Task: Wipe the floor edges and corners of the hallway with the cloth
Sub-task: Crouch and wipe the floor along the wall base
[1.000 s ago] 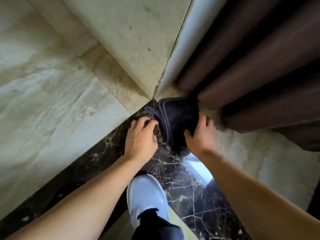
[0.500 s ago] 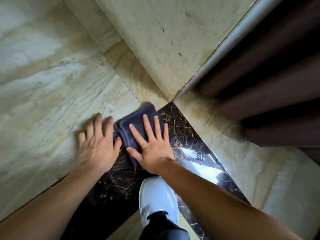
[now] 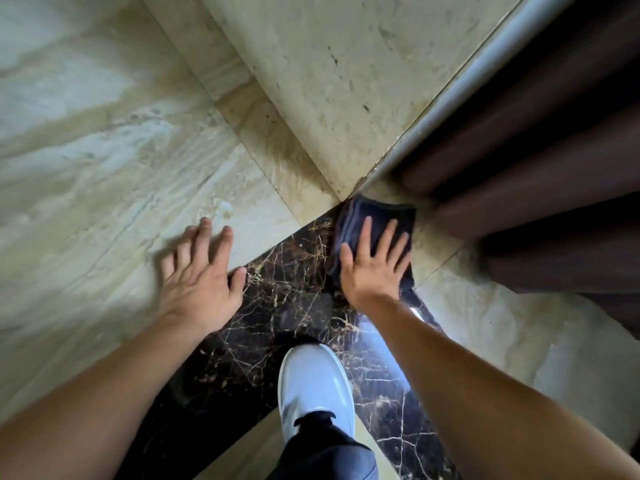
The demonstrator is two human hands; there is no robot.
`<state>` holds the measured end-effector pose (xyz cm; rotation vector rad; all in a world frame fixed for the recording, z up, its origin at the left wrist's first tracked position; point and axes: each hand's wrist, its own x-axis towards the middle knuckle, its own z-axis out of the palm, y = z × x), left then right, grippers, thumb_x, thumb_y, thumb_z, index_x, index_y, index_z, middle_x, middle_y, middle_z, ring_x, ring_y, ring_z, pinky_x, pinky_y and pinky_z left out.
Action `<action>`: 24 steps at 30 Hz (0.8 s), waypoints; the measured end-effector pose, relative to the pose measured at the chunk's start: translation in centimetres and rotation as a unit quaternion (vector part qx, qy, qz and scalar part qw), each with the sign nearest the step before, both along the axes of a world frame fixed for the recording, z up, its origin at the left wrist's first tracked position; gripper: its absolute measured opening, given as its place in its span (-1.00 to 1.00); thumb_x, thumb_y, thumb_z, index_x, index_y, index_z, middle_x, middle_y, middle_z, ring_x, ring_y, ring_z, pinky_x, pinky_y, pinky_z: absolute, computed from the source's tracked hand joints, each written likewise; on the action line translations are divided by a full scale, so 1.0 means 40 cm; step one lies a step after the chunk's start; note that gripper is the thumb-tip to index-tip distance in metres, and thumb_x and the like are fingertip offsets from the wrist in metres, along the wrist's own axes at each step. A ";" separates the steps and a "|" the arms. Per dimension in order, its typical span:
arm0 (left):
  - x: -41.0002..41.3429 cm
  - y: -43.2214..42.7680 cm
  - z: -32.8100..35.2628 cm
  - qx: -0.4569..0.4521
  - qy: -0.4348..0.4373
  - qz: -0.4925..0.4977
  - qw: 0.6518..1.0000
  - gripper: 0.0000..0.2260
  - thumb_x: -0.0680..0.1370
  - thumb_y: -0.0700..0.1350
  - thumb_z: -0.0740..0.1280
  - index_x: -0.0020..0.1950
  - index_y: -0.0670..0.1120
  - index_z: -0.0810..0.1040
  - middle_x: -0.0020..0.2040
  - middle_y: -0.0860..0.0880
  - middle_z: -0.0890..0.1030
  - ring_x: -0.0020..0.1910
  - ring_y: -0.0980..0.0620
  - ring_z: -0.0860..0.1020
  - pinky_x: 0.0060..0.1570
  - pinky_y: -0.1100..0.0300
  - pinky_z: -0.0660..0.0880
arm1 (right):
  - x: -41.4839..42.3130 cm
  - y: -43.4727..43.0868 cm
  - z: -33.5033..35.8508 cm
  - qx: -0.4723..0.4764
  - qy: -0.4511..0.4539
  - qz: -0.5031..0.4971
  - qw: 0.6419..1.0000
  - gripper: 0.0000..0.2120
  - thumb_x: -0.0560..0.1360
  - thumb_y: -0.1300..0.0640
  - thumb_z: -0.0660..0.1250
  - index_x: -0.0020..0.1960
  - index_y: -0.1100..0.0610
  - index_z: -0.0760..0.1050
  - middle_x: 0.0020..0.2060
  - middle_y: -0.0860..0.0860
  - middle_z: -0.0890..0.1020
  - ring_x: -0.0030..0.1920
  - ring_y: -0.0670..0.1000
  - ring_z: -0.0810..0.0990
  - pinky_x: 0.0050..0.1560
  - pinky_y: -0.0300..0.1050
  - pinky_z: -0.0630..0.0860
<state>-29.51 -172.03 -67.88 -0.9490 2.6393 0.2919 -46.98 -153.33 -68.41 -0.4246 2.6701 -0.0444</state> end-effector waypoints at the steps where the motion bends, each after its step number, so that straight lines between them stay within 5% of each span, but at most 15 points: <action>1: 0.000 0.005 -0.003 -0.003 0.007 0.001 1.000 -0.37 0.57 0.23 0.02 0.59 -0.01 0.09 0.61 -0.16 0.07 0.55 -0.19 0.08 0.37 -0.16 0.13 | 0.067 -0.032 0.007 -0.016 -0.016 0.096 0.995 -0.37 0.60 -0.26 -0.20 0.56 -0.10 -0.35 0.54 0.15 -0.36 0.51 0.28 -0.39 0.48 0.27 -0.35; 3: 0.007 0.009 -0.011 -0.021 0.021 -0.008 1.000 -0.33 0.50 0.26 0.09 0.54 -0.06 0.22 0.57 -0.20 0.19 0.48 -0.25 0.21 0.31 -0.20 0.20 | 0.174 -0.076 0.019 -0.044 -0.049 0.257 0.964 -0.42 0.62 -0.24 -0.18 0.54 -0.18 -0.36 0.53 0.11 -0.41 0.50 0.26 -0.45 0.47 0.27 -0.38; 6: 0.019 -0.002 -0.024 -0.060 0.026 -0.029 0.997 -0.31 0.48 0.30 0.09 0.51 -0.07 0.26 0.55 -0.21 0.19 0.46 -0.27 0.23 0.29 -0.19 0.24 | 0.153 -0.062 0.013 -0.036 -0.006 0.352 0.935 -0.45 0.63 -0.21 -0.20 0.54 -0.22 -0.36 0.54 0.06 -0.39 0.53 0.19 -0.41 0.50 0.23 -0.32; 13: 0.060 -0.041 -0.033 -0.070 0.010 0.094 0.993 -0.20 0.47 0.47 -0.06 0.58 0.02 0.11 0.59 -0.21 0.10 0.54 -0.31 0.07 0.41 -0.25 0.15 | 0.029 0.097 0.011 0.006 -0.008 0.041 0.999 -0.43 0.63 -0.16 -0.19 0.57 -0.12 -0.32 0.57 0.08 -0.29 0.56 0.16 -0.32 0.53 0.23 -0.22; 15: 0.061 -0.037 -0.039 -0.062 0.011 0.096 0.993 -0.21 0.47 0.46 -0.08 0.59 0.04 0.10 0.60 -0.20 0.08 0.56 -0.29 0.04 0.42 -0.24 0.12 | 0.072 0.042 0.017 0.010 -0.021 0.072 0.997 -0.39 0.58 -0.20 -0.25 0.55 -0.11 -0.38 0.56 0.09 -0.34 0.54 0.19 -0.38 0.52 0.21 -0.29; 19: 0.058 -0.036 -0.044 -0.059 0.024 0.102 0.993 -0.22 0.47 0.46 -0.05 0.59 0.08 0.06 0.61 -0.17 0.02 0.58 -0.28 -0.03 0.44 -0.25 0.04 | 0.136 -0.122 0.013 -0.014 -0.001 0.327 0.945 -0.42 0.58 -0.21 -0.27 0.52 -0.16 -0.44 0.52 0.08 -0.42 0.51 0.21 -0.44 0.50 0.22 -0.34; 24: 0.062 -0.036 -0.047 -0.058 0.039 0.092 0.993 -0.21 0.46 0.45 0.00 0.58 0.02 0.14 0.59 -0.21 0.07 0.56 -0.31 0.02 0.43 -0.27 0.07 | -0.023 -0.389 0.011 0.025 -0.045 0.341 0.939 -0.42 0.62 -0.24 -0.17 0.52 -0.24 -0.38 0.53 0.02 -0.41 0.53 0.16 -0.41 0.52 0.18 -0.29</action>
